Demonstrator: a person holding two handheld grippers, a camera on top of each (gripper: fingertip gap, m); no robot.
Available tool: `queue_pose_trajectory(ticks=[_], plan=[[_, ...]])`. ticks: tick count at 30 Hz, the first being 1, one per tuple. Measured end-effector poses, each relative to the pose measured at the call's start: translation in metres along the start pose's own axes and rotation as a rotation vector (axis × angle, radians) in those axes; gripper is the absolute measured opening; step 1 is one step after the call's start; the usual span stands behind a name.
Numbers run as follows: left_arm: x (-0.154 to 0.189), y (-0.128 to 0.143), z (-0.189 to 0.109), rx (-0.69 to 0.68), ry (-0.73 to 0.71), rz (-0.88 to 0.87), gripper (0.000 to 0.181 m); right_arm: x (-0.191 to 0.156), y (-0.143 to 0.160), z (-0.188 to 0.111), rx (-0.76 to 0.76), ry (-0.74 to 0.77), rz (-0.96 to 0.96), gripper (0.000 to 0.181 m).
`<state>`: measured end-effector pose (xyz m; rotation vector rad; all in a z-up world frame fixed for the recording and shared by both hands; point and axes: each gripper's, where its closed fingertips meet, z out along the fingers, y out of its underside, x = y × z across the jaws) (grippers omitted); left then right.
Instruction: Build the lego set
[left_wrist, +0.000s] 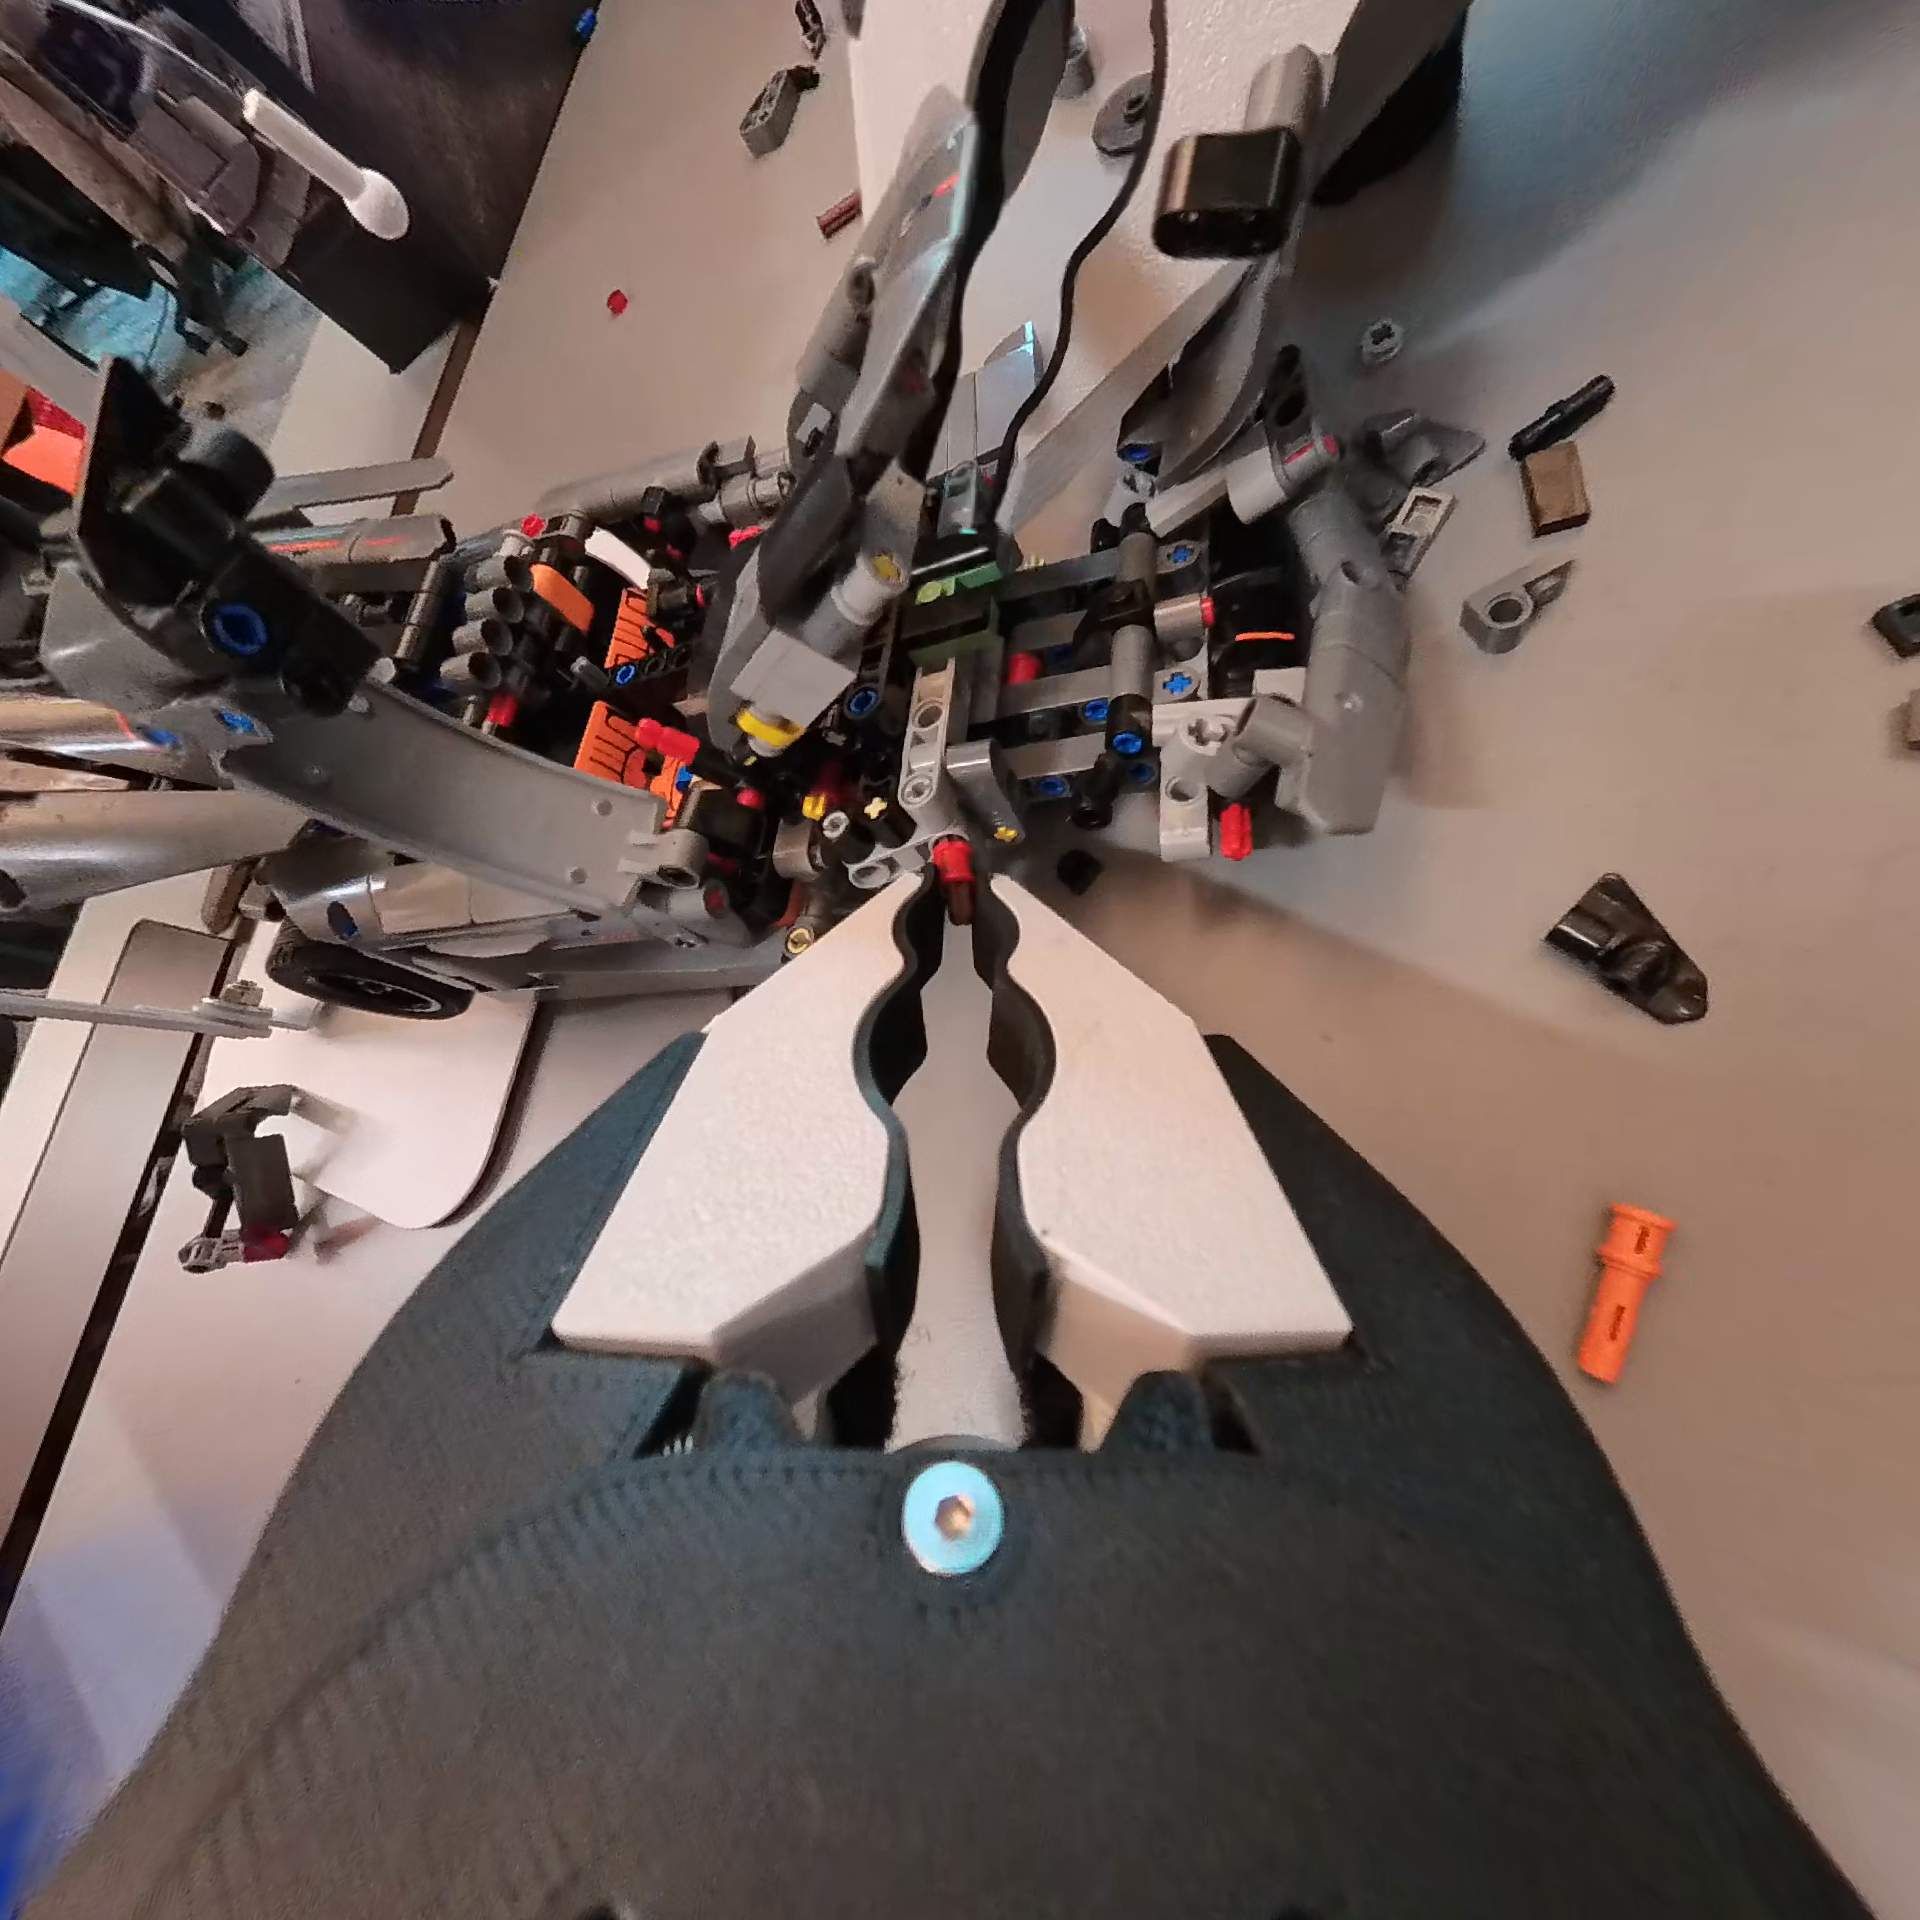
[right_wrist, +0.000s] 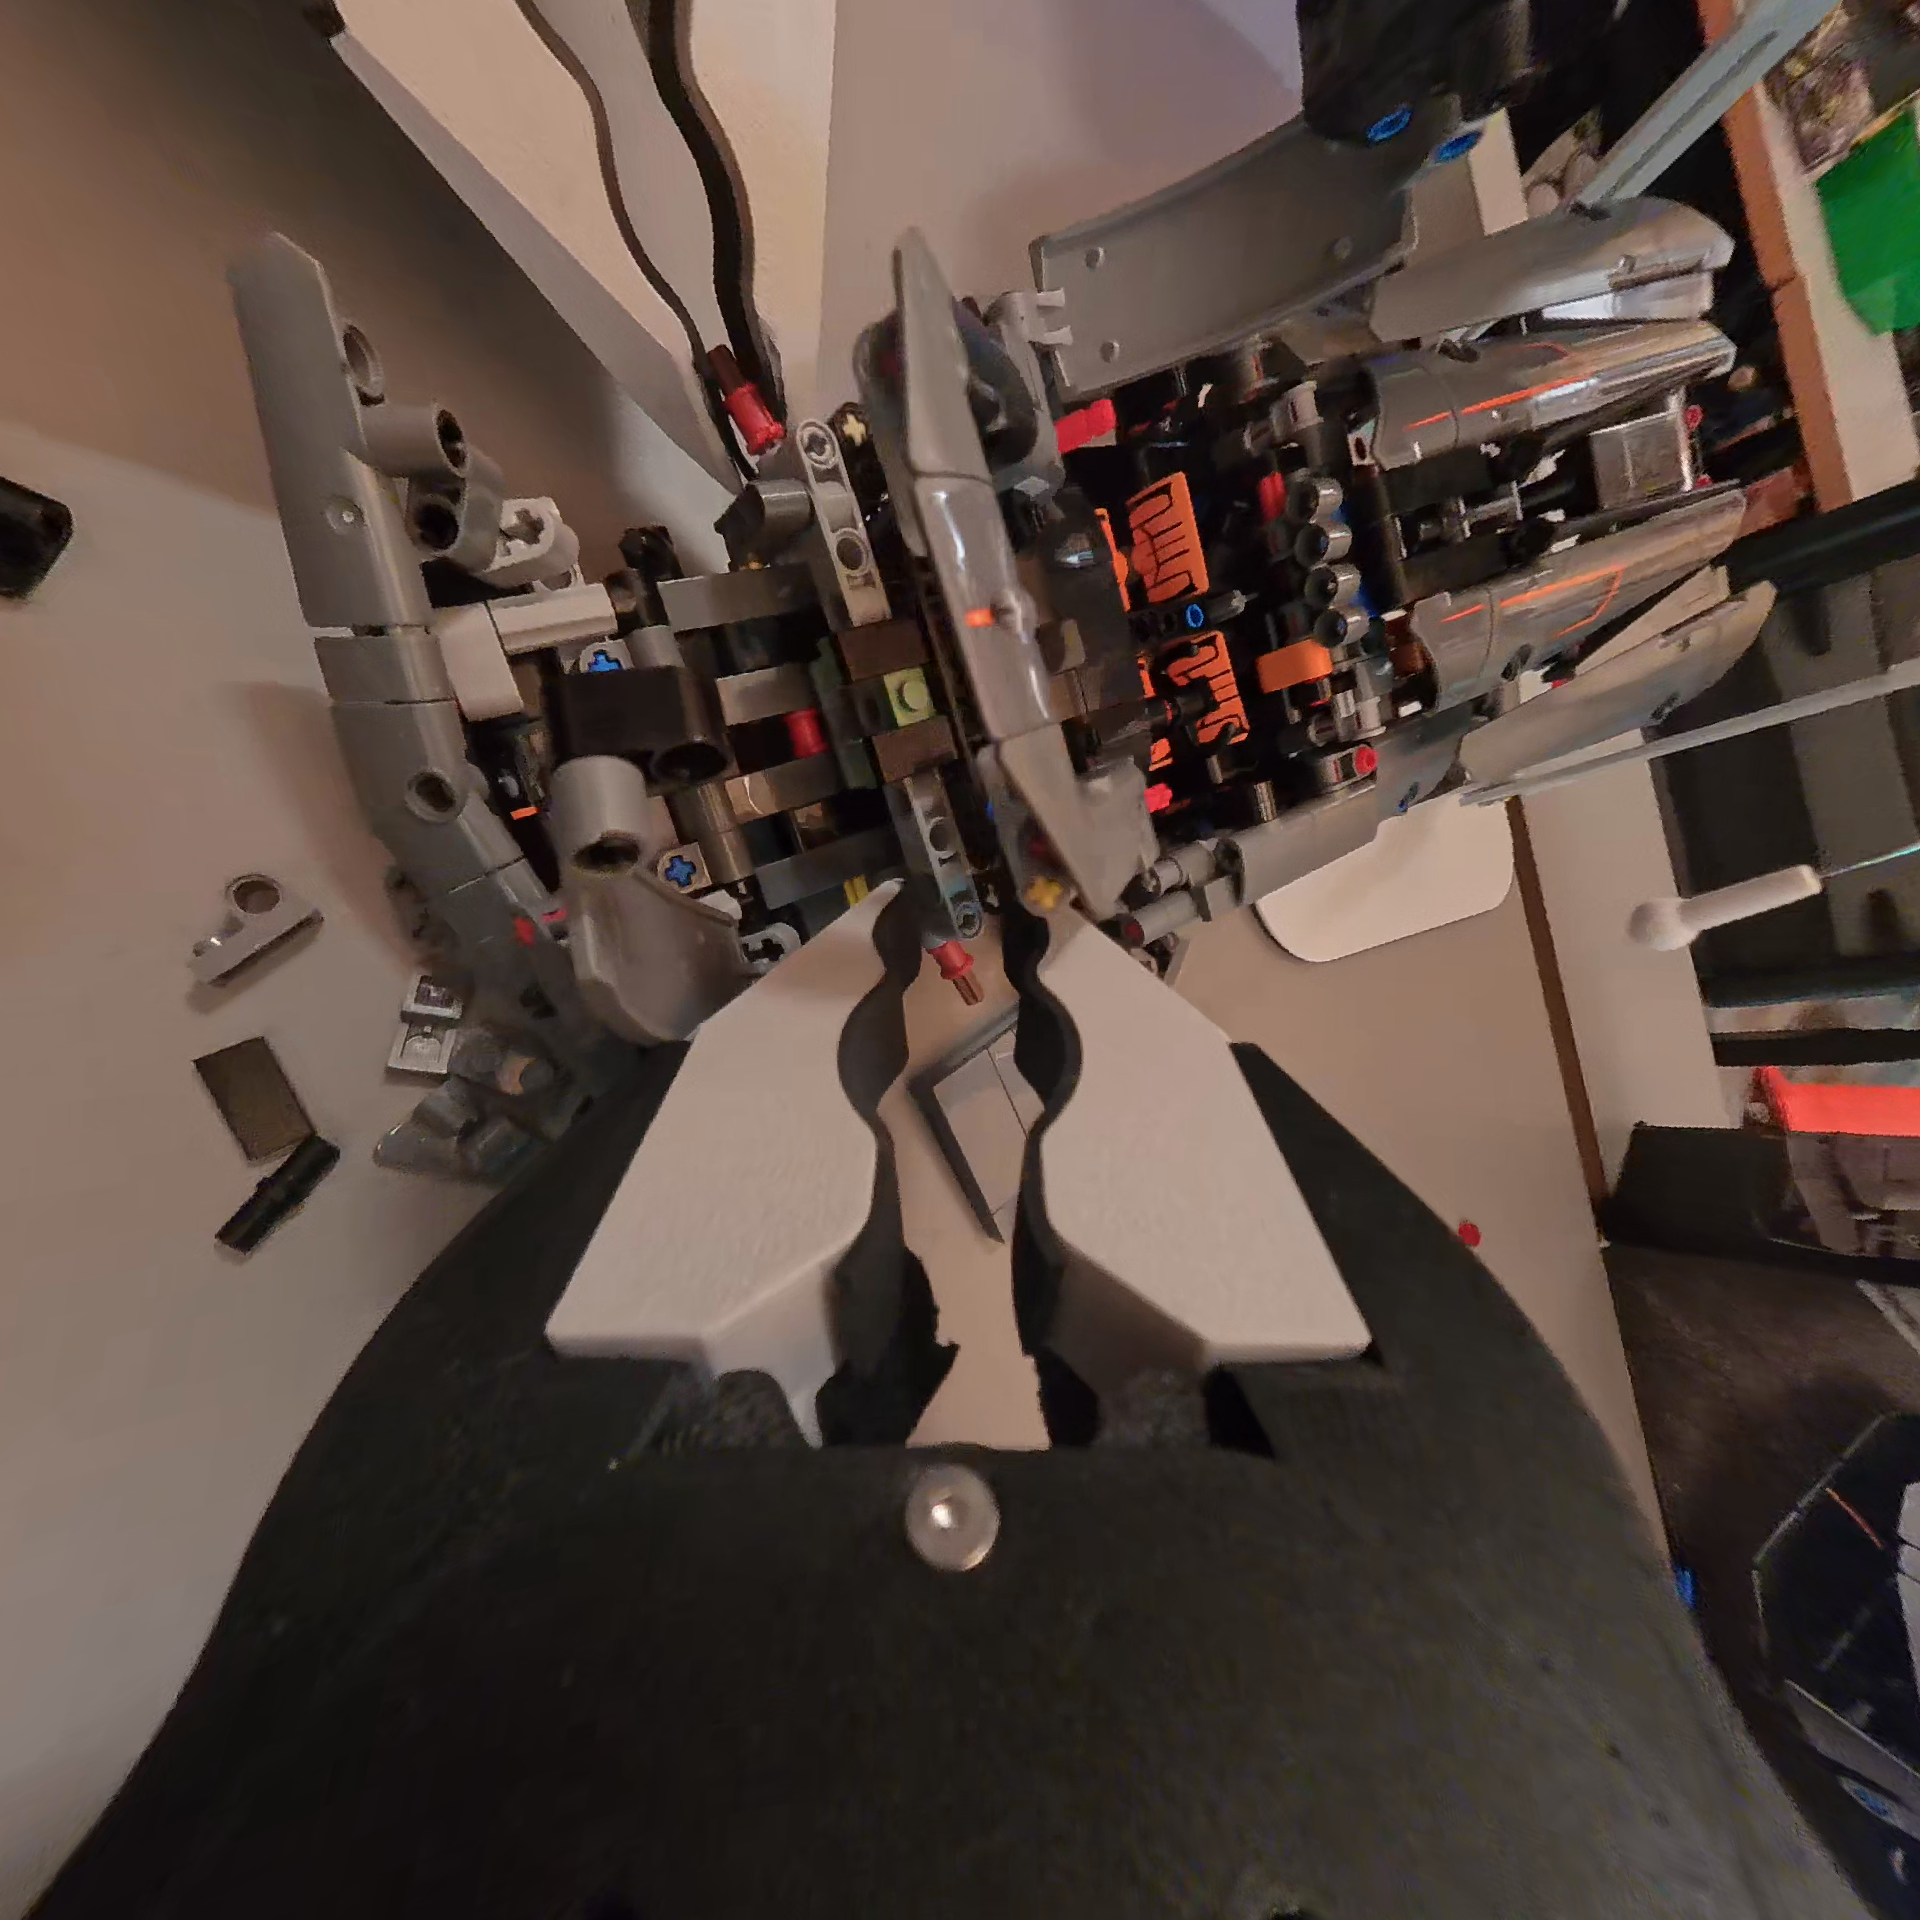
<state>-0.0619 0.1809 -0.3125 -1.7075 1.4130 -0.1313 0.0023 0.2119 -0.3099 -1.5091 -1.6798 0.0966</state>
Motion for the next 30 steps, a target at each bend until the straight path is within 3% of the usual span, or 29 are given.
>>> queue_pose_trajectory(ticks=[11,30], plan=[[-0.001,-0.002,-0.001,0.022,0.008,-0.021,0.002,0.0,-0.003,0.0,0.036,0.034,-0.03,0.006],[0.006,0.014,0.005,-0.026,0.052,0.032,0.003,-0.006,-0.006,-0.002,0.063,-0.042,-0.008,0.013]])
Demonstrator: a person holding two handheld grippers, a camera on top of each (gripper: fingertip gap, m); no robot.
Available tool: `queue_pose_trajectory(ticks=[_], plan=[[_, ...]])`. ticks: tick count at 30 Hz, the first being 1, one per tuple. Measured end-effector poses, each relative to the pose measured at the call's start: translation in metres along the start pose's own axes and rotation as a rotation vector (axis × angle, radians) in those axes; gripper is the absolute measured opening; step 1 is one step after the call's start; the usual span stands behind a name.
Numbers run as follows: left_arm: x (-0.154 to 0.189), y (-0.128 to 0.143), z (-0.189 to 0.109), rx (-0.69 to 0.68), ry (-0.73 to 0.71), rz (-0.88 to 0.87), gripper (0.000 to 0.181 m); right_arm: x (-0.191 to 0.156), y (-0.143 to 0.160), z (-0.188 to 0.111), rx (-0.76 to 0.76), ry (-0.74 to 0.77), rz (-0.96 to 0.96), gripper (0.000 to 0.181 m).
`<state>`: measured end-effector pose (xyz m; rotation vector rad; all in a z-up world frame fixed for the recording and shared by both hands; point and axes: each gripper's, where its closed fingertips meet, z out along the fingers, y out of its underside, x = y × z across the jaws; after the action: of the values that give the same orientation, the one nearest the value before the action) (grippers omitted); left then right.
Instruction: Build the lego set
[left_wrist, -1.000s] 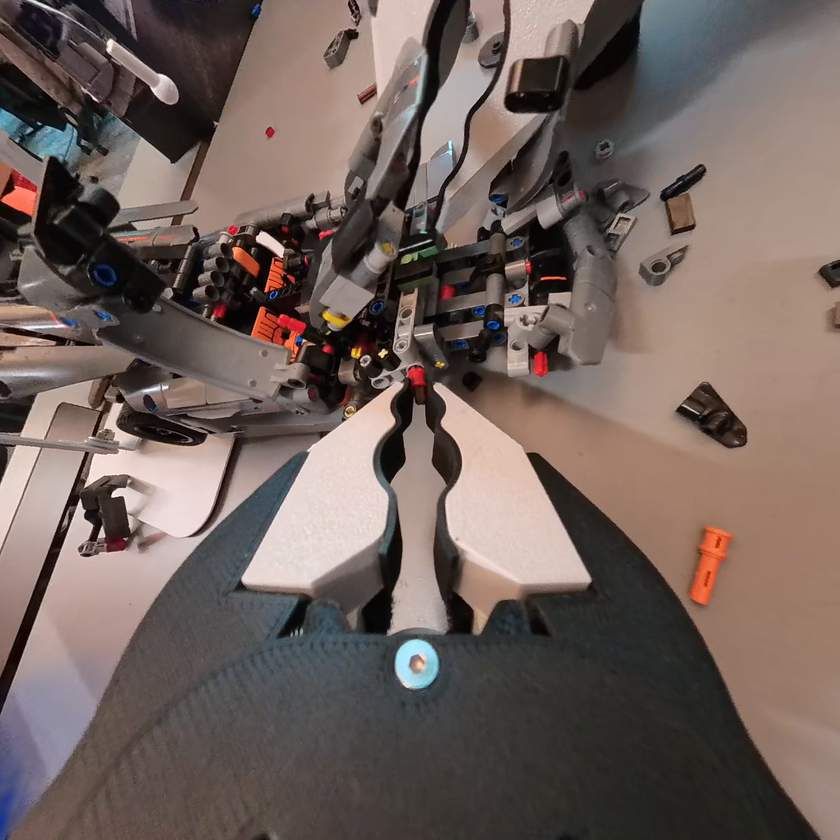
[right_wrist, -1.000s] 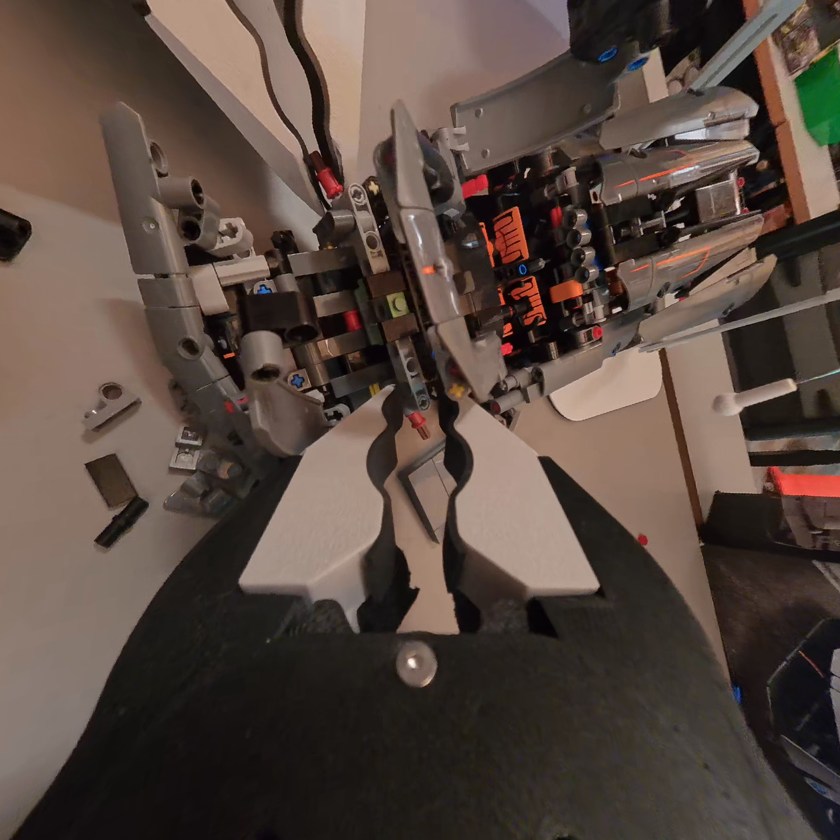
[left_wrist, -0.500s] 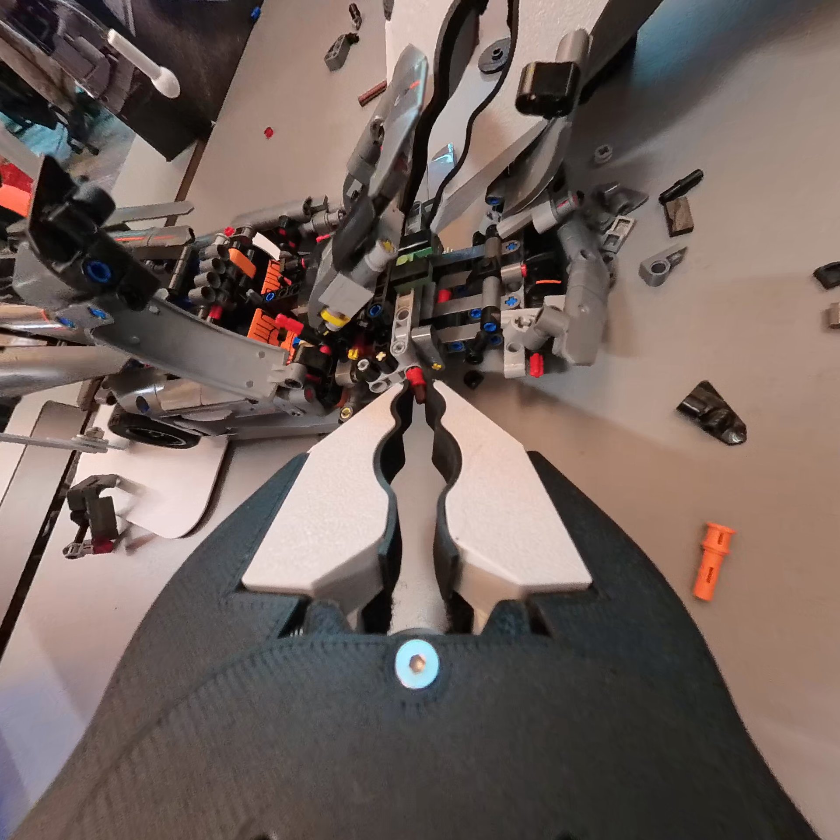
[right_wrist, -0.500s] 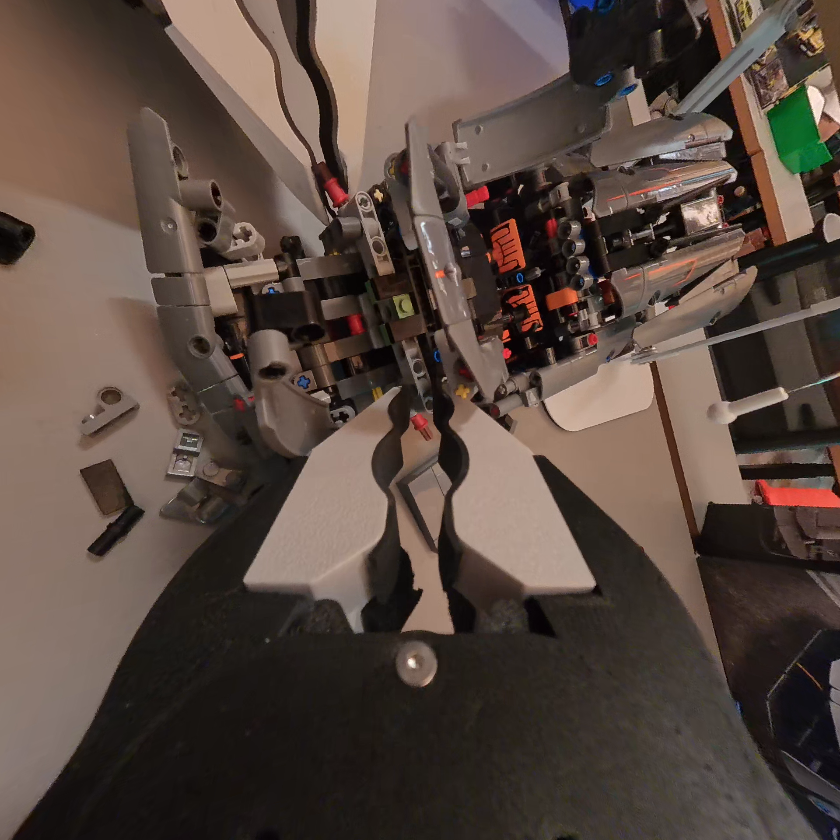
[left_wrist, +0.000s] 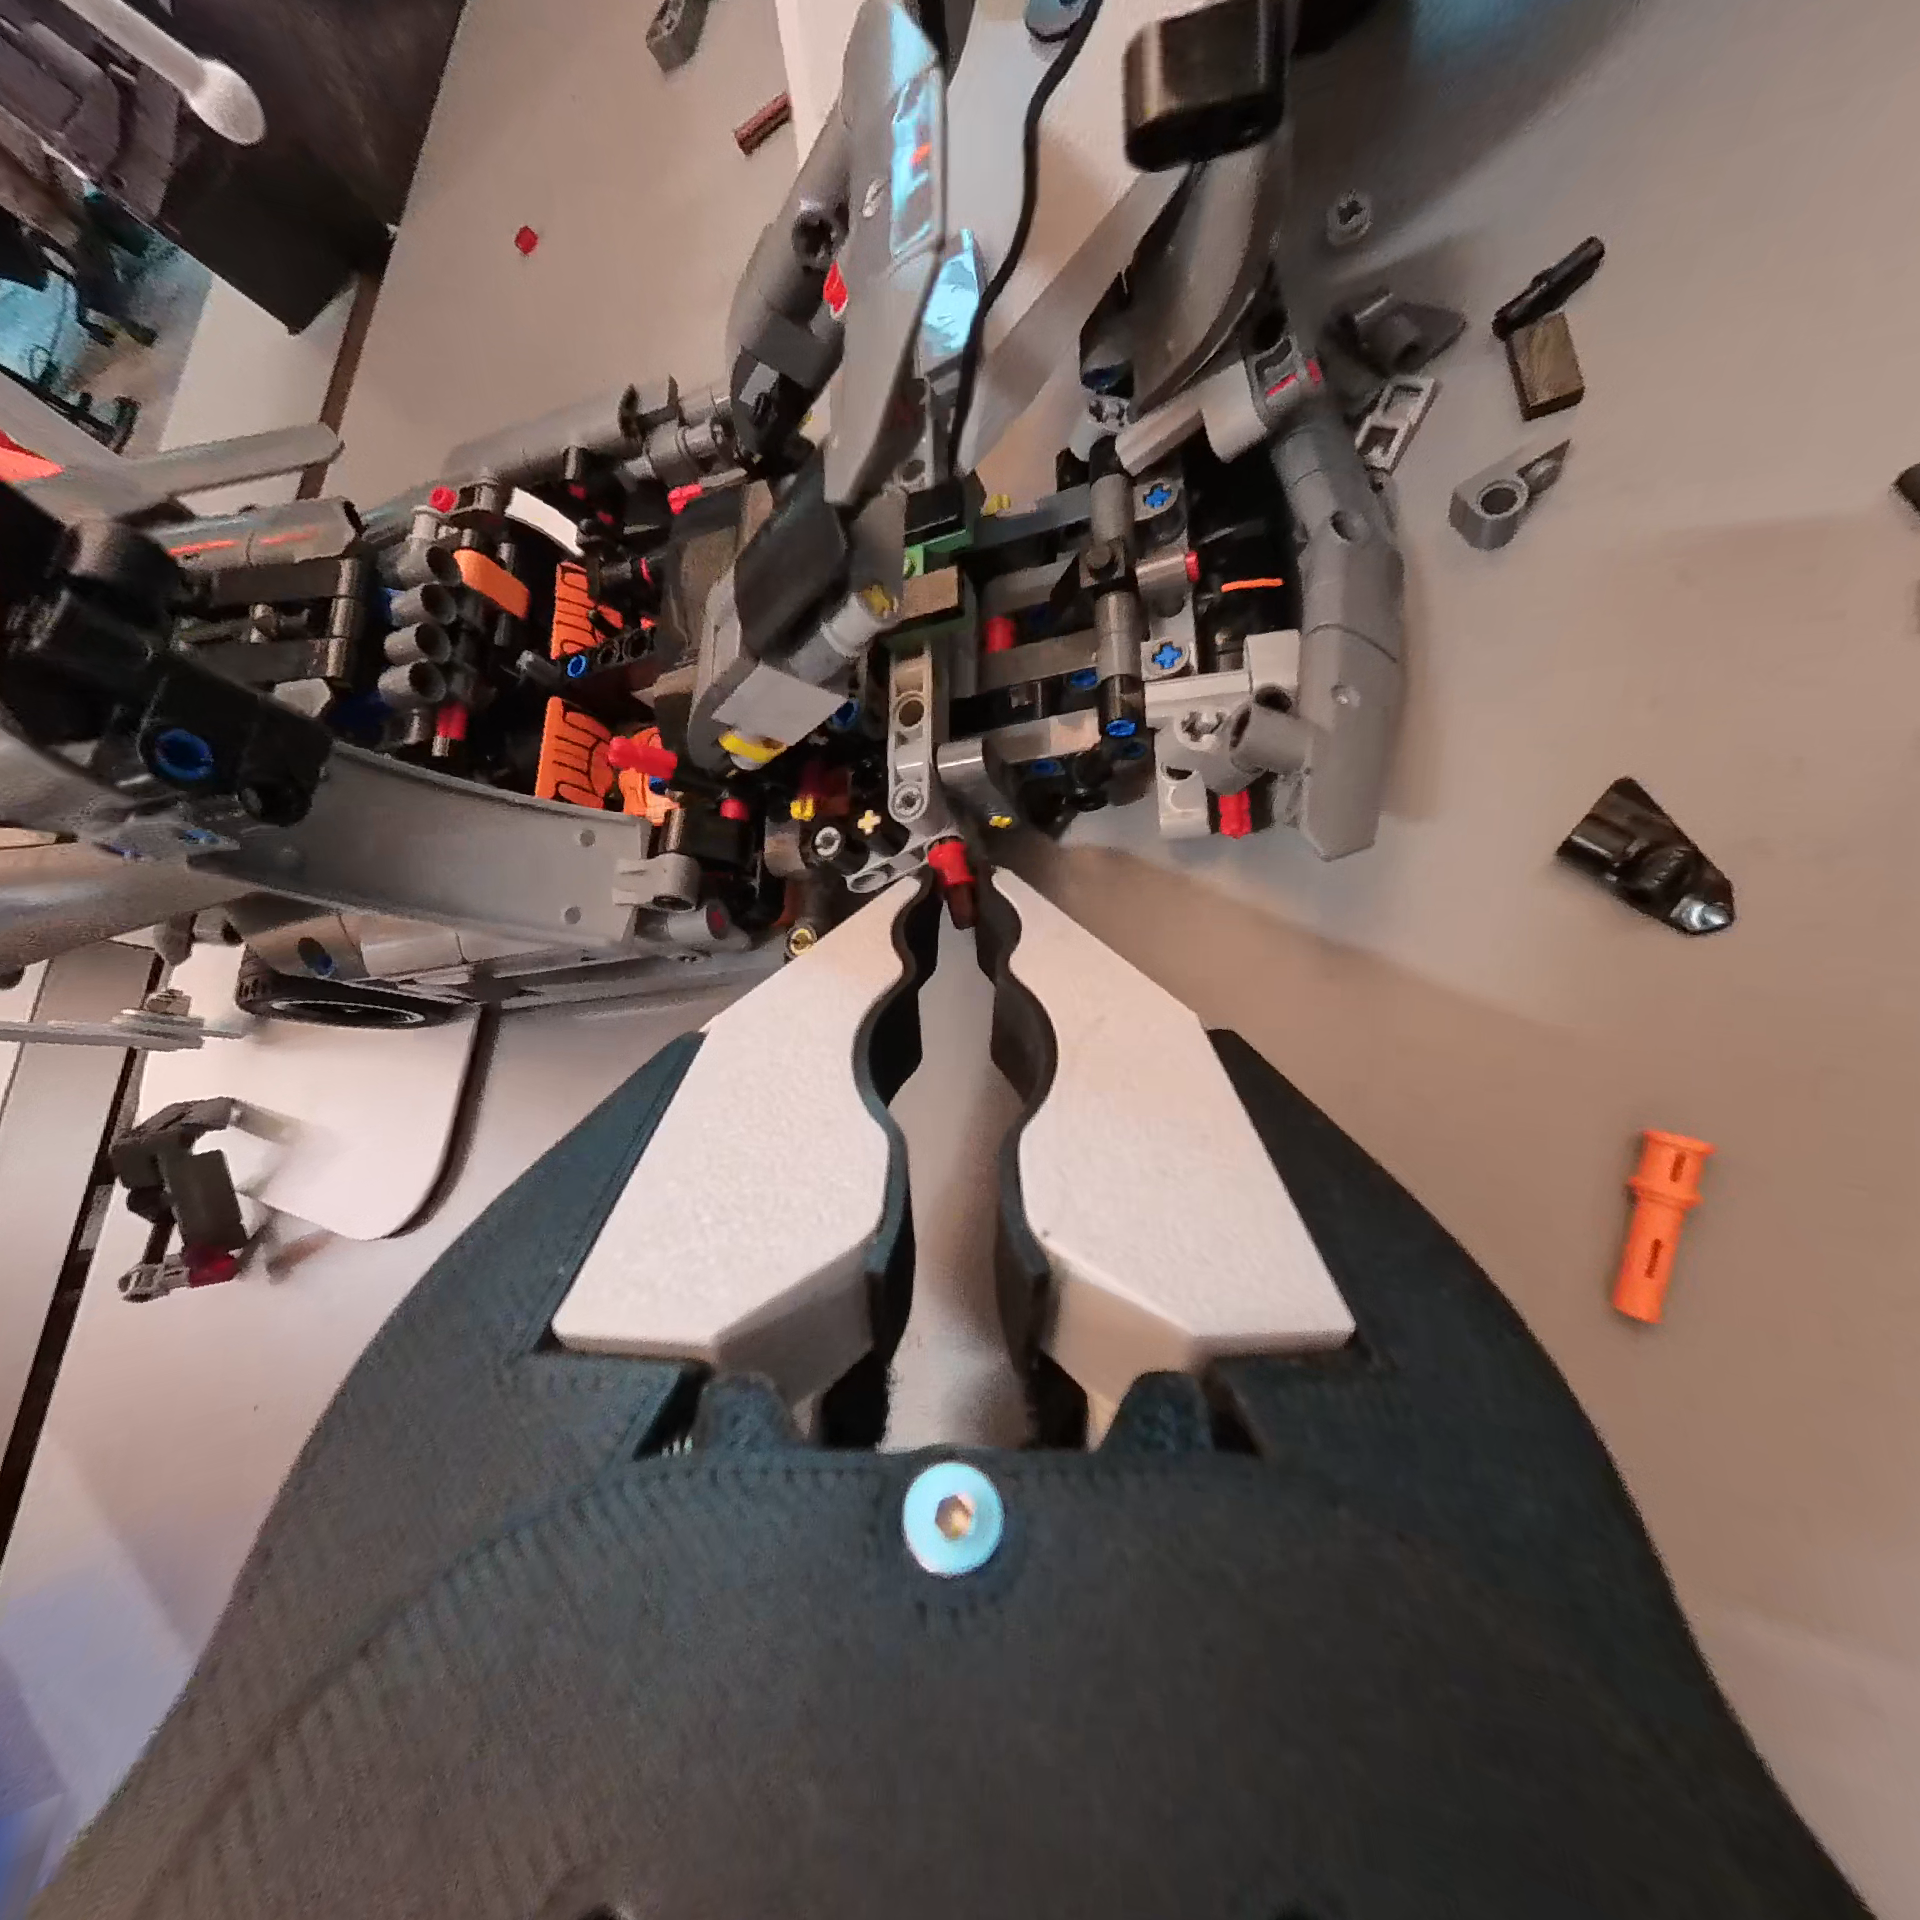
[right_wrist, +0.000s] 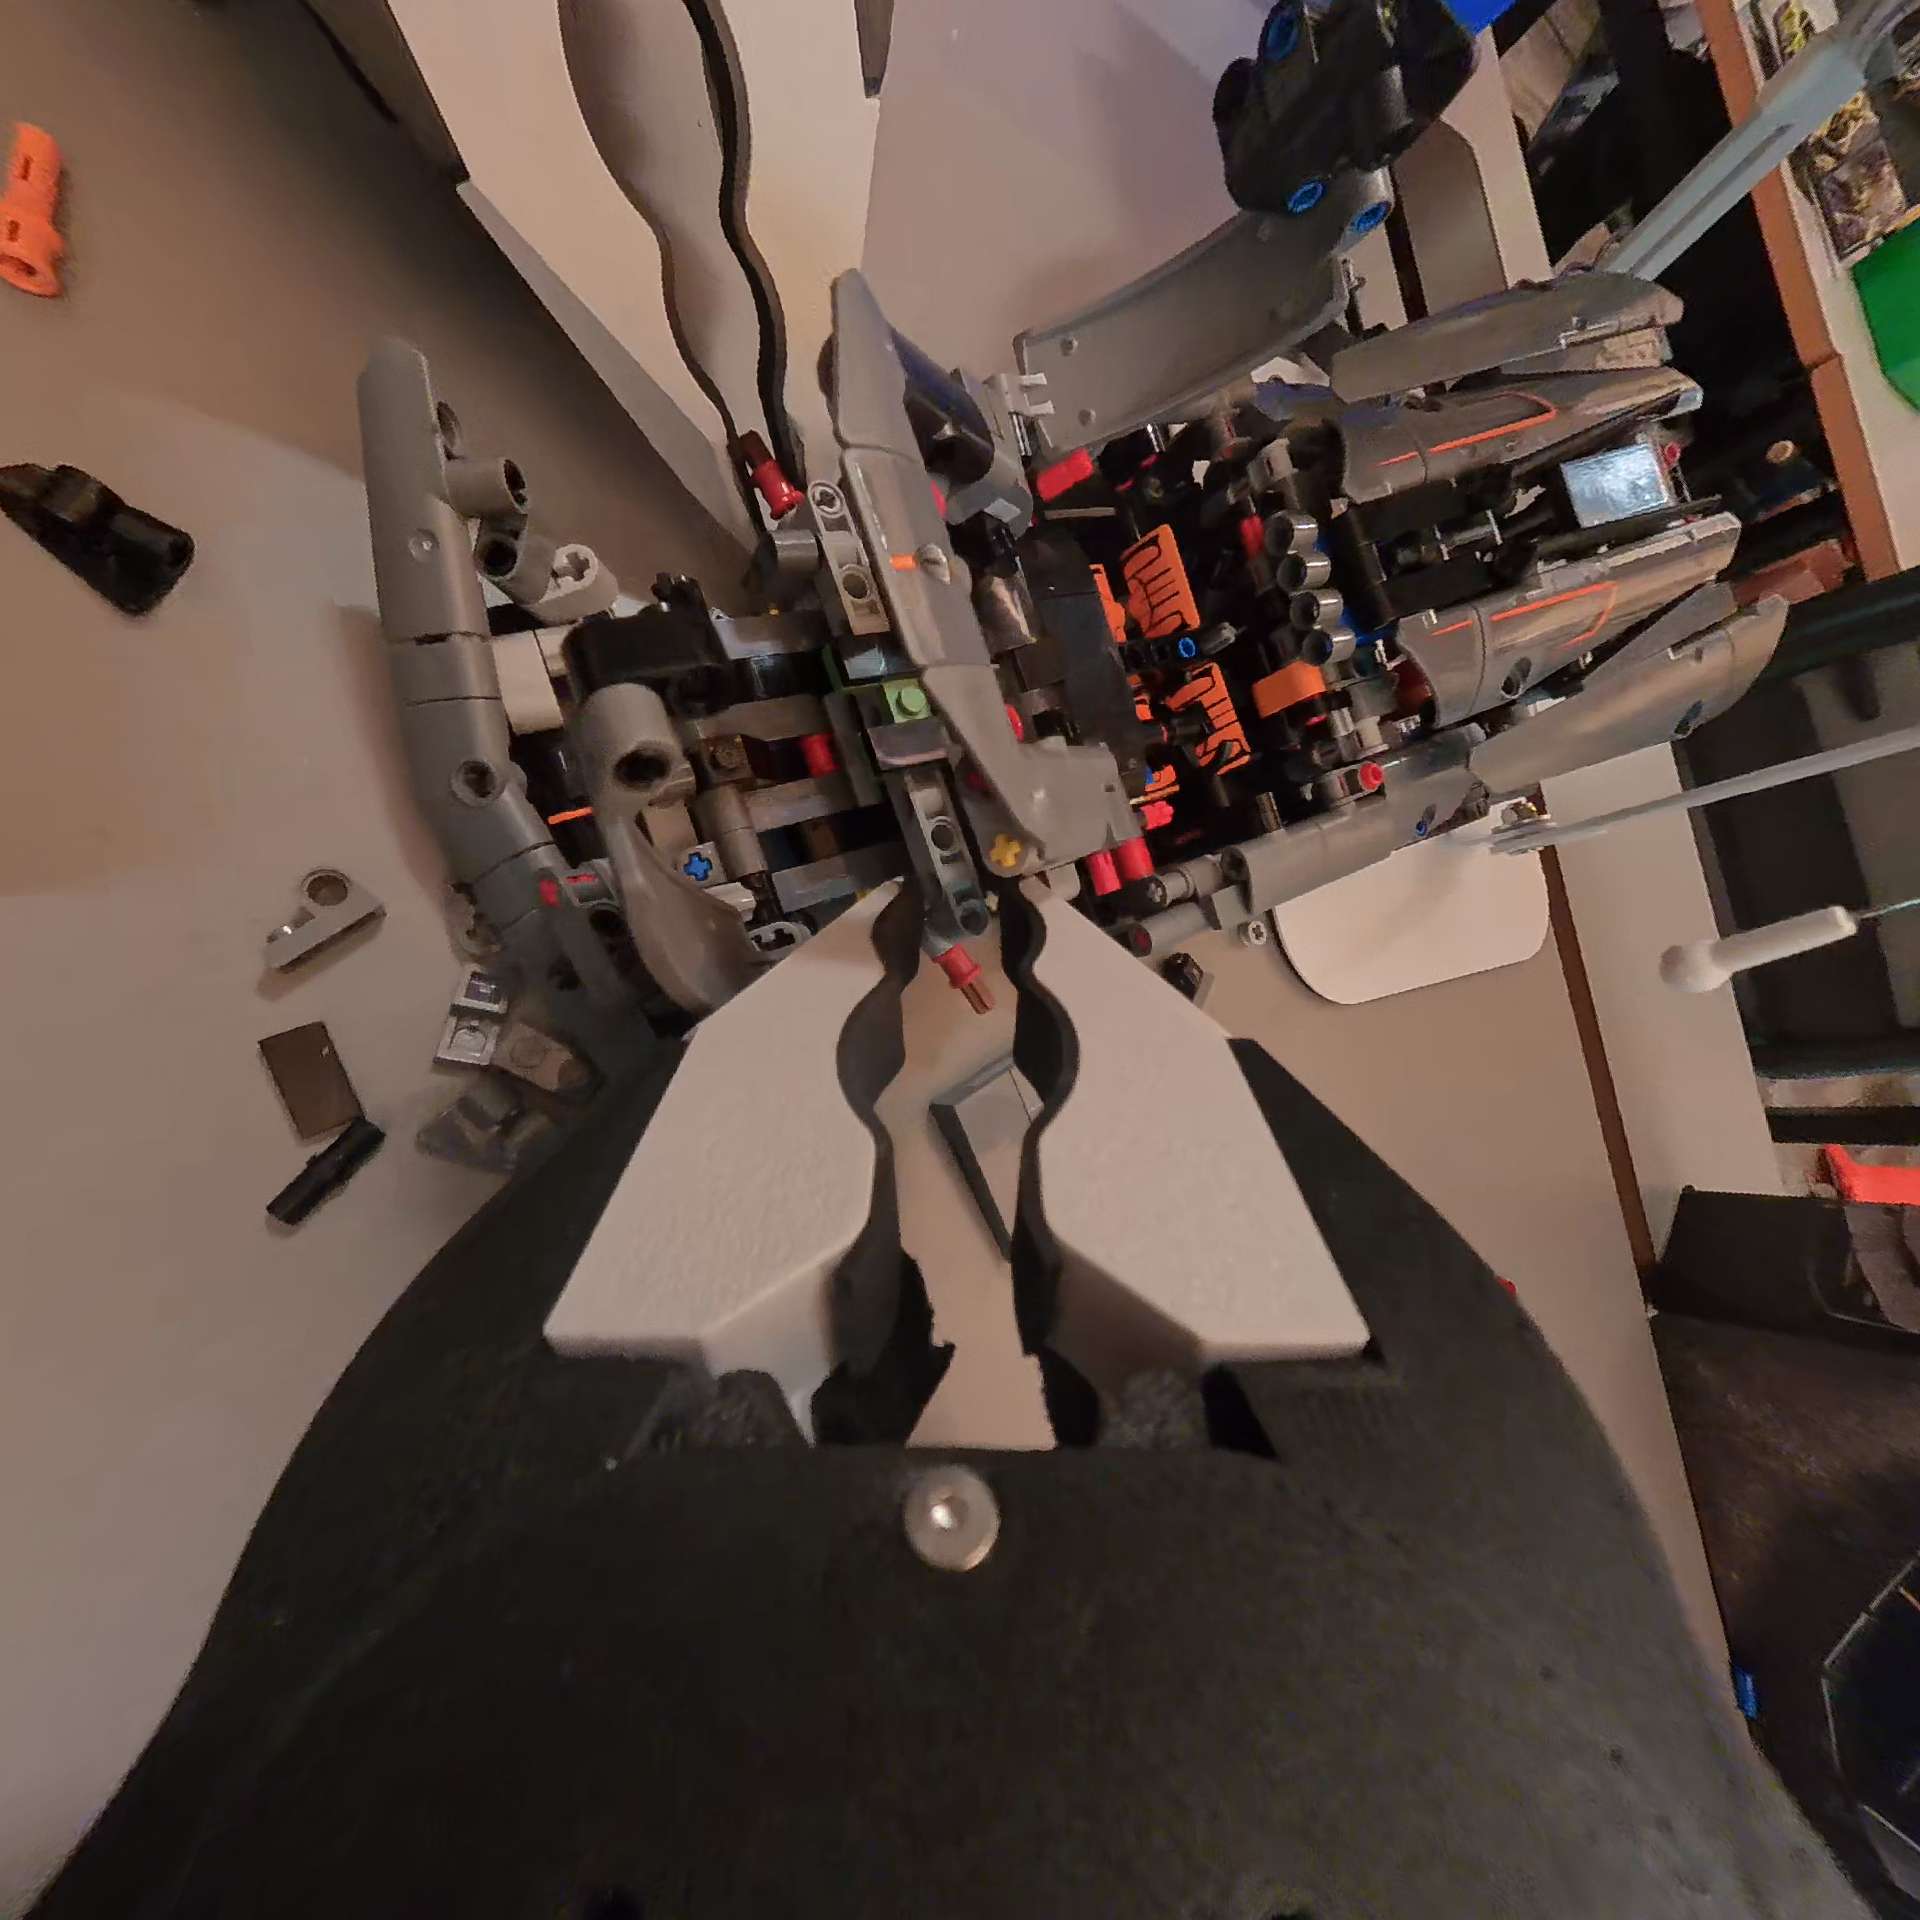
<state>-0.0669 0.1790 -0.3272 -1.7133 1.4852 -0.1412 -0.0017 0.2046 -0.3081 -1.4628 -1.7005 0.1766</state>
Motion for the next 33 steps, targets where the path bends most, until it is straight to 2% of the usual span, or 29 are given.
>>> queue_pose_trajectory(ticks=[7,12,16,18,20,23,25,29,33], plan=[[0.0,-0.009,-0.003,0.029,-0.005,-0.005,0.003,0.004,-0.001,-0.023,0.01,-0.011,0.067,0.025],[-0.003,-0.022,-0.01,0.089,0.003,-0.053,0.003,0.029,-0.015,-0.062,0.053,0.114,0.073,0.029],[-0.006,-0.029,-0.013,0.105,-0.001,-0.062,0.003,0.028,-0.021,-0.086,0.043,0.166,0.061,0.034],[-0.006,-0.034,-0.014,0.121,0.0,-0.069,0.003,0.021,-0.036,-0.098,0.069,0.206,-0.018,0.023],[-0.005,-0.038,-0.016,0.13,0.004,-0.066,0.003,0.007,-0.06,-0.106,0.096,0.226,-0.122,0.023],[-0.002,-0.041,-0.015,0.124,0.001,-0.049,0.003,-0.022,-0.094,-0.098,0.109,0.163,-0.275,0.029],[-0.001,-0.043,-0.016,0.129,0.003,-0.045,0.003,-0.029,-0.102,-0.084,0.05,0.154,-0.367,0.027],[0.001,-0.048,-0.02,0.154,0.014,-0.058,0.003,-0.019,-0.092,-0.053,-0.091,0.201,-0.491,0.024],[0.007,-0.048,-0.017,0.145,0.024,-0.029,0.003,-0.013,-0.075,-0.043,-0.177,0.213,-0.53,0.025]])
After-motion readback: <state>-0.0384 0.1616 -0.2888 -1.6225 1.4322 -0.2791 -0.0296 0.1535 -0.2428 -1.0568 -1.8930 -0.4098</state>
